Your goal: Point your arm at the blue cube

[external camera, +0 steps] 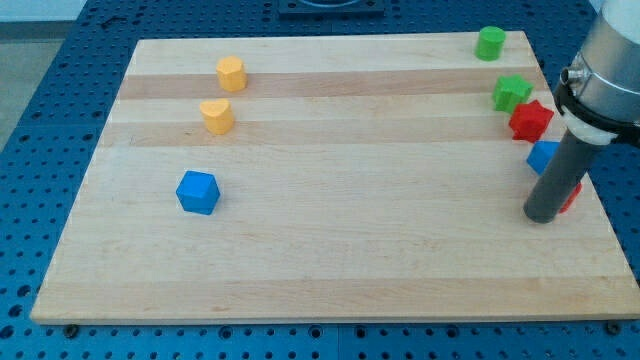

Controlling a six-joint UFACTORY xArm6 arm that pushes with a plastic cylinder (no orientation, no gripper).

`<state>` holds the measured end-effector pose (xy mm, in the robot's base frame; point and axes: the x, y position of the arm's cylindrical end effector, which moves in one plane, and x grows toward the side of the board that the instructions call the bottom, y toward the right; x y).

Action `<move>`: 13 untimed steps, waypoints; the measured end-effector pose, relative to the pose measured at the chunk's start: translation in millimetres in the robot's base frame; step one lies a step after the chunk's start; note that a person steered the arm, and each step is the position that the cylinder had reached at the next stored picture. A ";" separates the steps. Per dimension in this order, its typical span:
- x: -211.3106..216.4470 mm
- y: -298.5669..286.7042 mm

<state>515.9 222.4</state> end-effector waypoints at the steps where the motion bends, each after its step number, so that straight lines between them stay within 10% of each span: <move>1: 16.4 -7.1; 3: 48.4 -49.7; 7: -89.4 -102.3; 13: -82.0 -347.5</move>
<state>433.9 -125.1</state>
